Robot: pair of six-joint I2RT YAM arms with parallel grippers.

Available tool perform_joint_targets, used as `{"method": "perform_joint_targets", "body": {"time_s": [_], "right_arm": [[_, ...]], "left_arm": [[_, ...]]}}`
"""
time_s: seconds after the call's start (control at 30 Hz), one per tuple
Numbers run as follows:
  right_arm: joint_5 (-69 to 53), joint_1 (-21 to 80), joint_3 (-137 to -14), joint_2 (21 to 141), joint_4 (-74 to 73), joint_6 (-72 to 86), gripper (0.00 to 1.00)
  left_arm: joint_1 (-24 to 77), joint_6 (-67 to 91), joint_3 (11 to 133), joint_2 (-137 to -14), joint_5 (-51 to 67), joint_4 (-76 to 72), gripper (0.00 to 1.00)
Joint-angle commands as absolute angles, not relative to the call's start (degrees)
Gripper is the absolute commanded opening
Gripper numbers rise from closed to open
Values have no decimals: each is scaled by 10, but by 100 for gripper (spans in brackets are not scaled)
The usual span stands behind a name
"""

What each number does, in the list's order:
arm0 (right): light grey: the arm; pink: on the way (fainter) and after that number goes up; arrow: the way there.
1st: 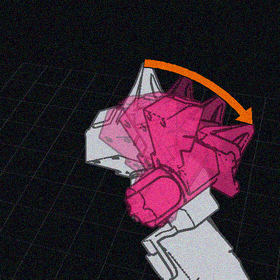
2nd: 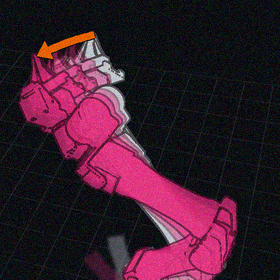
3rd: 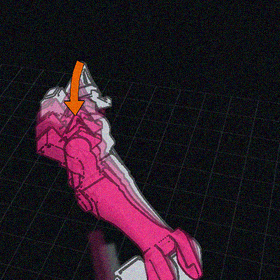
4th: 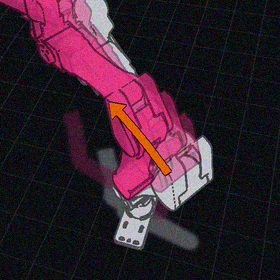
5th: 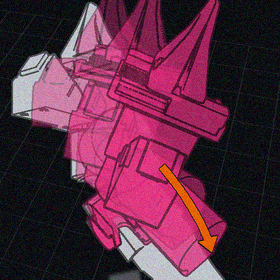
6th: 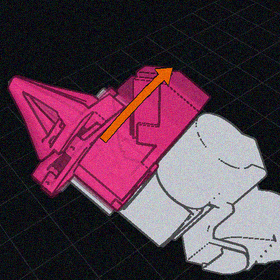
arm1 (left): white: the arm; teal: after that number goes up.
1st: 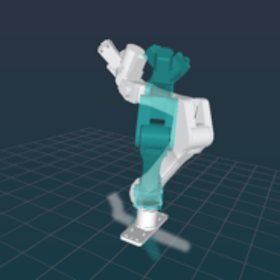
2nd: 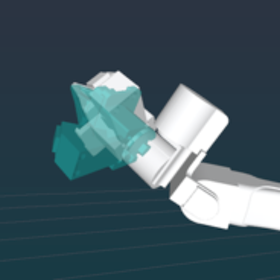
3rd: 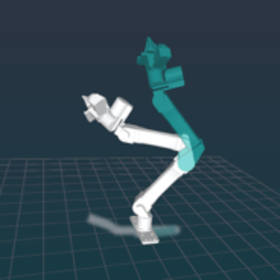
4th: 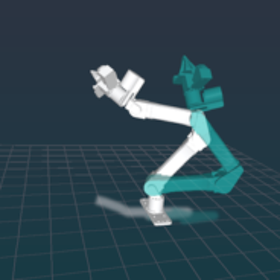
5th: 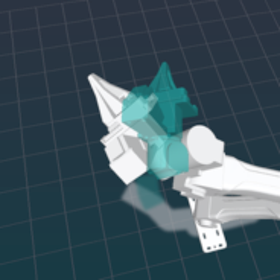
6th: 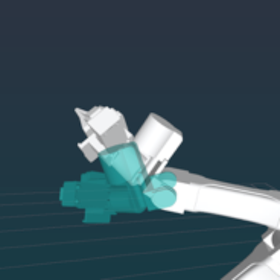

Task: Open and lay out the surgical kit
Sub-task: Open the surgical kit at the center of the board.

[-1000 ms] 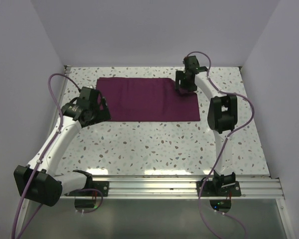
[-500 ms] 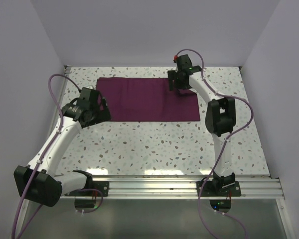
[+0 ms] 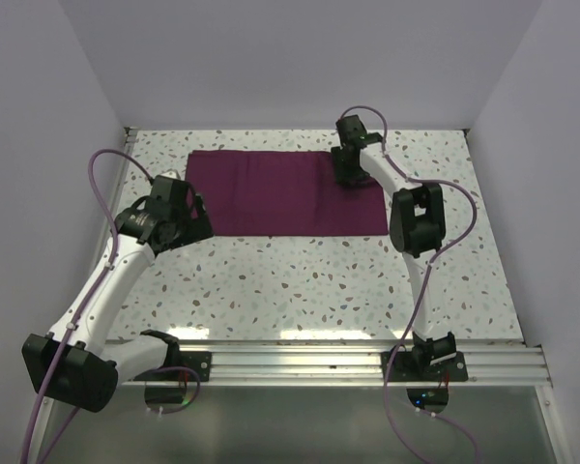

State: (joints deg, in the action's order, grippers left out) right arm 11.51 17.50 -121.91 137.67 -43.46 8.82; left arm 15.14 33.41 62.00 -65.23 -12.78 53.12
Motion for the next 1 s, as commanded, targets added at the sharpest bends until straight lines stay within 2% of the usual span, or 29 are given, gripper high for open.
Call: {"method": "perform_joint_targets", "body": {"time_s": [0.0, 0.5, 0.97], "right_arm": [[132, 169, -1254, 1377, -445, 90, 53], [116, 159, -1261, 1382, -444, 101, 52], [110, 159, -1228, 1390, -425, 105, 36]], "left_arm": [[154, 335, 619, -639, -140, 535, 94], [154, 330, 622, -651, -139, 528, 94], [155, 323, 626, -660, -145, 533, 94]]}}
